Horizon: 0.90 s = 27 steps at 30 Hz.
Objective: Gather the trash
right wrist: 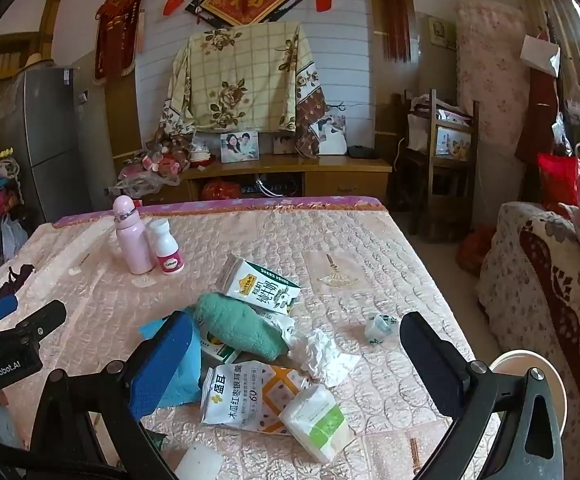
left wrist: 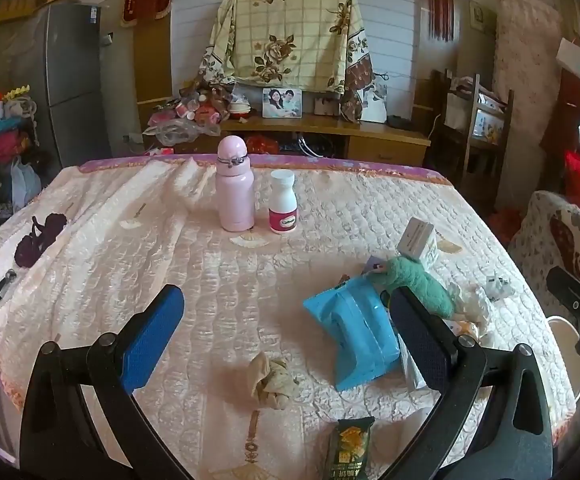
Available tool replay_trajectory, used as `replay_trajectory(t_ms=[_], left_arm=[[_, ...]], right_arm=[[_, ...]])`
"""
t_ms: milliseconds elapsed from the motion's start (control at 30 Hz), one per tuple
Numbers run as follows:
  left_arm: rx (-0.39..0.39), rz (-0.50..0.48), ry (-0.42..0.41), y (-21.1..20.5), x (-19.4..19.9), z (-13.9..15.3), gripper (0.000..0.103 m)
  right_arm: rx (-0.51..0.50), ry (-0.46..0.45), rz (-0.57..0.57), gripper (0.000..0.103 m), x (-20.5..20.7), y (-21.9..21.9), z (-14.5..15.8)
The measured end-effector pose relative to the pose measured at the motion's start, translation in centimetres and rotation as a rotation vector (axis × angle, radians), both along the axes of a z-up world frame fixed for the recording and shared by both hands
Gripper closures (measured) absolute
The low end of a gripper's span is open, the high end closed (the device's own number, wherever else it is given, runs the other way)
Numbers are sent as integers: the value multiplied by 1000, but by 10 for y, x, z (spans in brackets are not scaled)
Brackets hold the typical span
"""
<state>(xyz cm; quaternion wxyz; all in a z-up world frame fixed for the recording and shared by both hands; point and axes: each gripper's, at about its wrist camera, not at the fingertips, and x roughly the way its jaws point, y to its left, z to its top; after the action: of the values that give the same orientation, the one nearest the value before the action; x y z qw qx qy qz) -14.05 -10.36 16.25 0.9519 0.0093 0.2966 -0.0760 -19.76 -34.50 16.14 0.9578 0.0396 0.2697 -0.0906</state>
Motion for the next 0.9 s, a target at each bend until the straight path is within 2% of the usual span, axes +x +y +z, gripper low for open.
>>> replay_trajectory(t_ms=[900], left_arm=[[-4,6,2,-4,-1,-2,1]], right_arm=[[-20,-14,-11,0,-7,0,-1]])
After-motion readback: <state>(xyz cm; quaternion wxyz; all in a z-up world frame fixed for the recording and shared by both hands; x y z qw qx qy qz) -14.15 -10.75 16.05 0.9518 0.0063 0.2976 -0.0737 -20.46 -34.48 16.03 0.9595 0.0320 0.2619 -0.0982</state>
